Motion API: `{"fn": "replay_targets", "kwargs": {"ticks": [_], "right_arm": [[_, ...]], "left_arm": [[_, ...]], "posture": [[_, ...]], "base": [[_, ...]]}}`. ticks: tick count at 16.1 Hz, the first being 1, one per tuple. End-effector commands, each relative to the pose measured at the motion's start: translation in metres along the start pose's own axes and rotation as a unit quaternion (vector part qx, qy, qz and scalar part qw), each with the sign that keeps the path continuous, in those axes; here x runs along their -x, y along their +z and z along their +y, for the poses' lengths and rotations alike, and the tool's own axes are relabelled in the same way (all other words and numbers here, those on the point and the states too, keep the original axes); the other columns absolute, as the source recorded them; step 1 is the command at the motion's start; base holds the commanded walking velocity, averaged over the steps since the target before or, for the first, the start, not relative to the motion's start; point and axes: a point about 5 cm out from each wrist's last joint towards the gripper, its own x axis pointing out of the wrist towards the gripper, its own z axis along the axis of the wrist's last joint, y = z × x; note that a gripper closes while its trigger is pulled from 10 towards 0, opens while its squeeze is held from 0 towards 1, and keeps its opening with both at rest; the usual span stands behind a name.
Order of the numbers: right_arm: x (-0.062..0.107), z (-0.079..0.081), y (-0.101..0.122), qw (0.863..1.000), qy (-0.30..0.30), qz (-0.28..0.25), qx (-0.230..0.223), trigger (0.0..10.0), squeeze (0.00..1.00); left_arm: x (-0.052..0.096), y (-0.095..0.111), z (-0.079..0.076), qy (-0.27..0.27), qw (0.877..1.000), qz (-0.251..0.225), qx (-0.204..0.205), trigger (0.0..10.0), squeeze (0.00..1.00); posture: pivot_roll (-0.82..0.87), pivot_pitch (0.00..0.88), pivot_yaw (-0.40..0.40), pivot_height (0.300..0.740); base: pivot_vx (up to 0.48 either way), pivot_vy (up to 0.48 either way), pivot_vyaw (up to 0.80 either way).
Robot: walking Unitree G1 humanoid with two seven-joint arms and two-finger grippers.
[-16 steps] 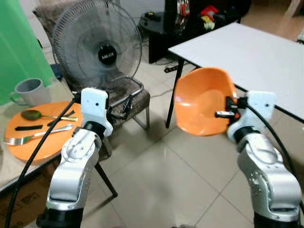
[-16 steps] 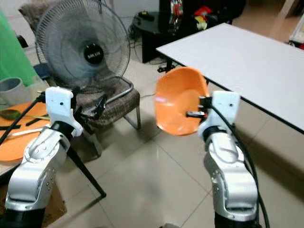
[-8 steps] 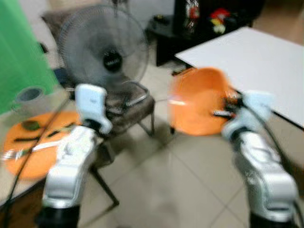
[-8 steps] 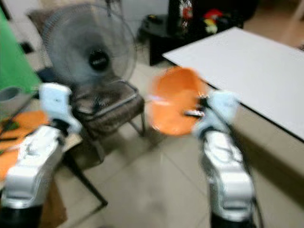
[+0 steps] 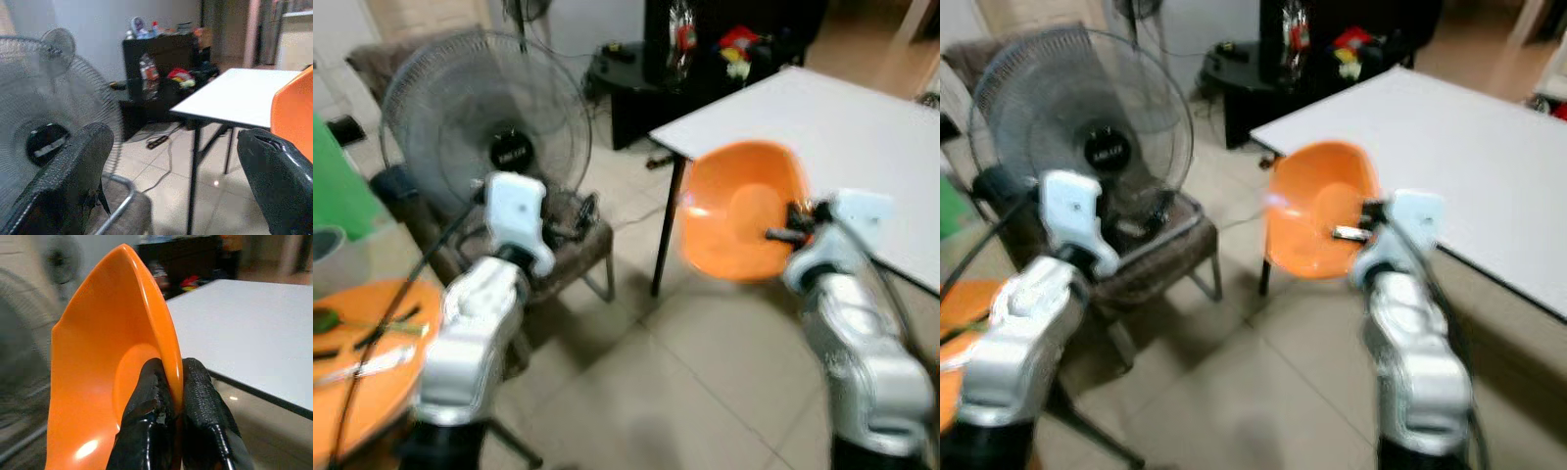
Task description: Setting the table
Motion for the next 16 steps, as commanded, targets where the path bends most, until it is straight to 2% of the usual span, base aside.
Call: {"fn": "replay_targets", "kwargs": {"ticks": [1, 8, 10, 16], "right_arm": [[0.0006, -0.0026, 0.0119, 1.000, 0.000, -0.029, -0.001, 10.0, 0.00], [-0.0017, 0.0010, 0.0123, 0.999, 0.011, -0.033, 0.009, 10.0, 0.00], [-0.0020, 0.0020, 0.0116, 0.999, 0.015, -0.032, 0.006, 10.0, 0.00], [-0.0024, 0.0025, 0.0116, 0.999, 0.015, -0.034, 0.003, 10.0, 0.00]], "left_arm": [[-0.0025, 0.0033, -0.0047, -0.010, 1.000, -0.006, 0.003, 10.0, 0.00], [-0.0003, 0.0029, -0.0020, -0.006, 1.000, -0.007, 0.001, 10.0, 0.00], [-0.0003, 0.0026, -0.0015, -0.006, 1.000, -0.007, 0.000, 10.0, 0.00], [-0.0015, 0.0027, -0.0035, -0.013, 1.000, -0.009, -0.001, 10.0, 0.00]], "posture": [[0.02, 0.000, 0.020, 0.740], [0.03, 0.000, 0.005, 0.740], [0.03, 0.000, 0.005, 0.740], [0.03, 0.000, 0.010, 0.740]], "base": [[0.424, 0.000, 0.00], [0.422, 0.000, 0.00], [0.424, 0.000, -0.80], [0.424, 0.000, 0.00]]}}
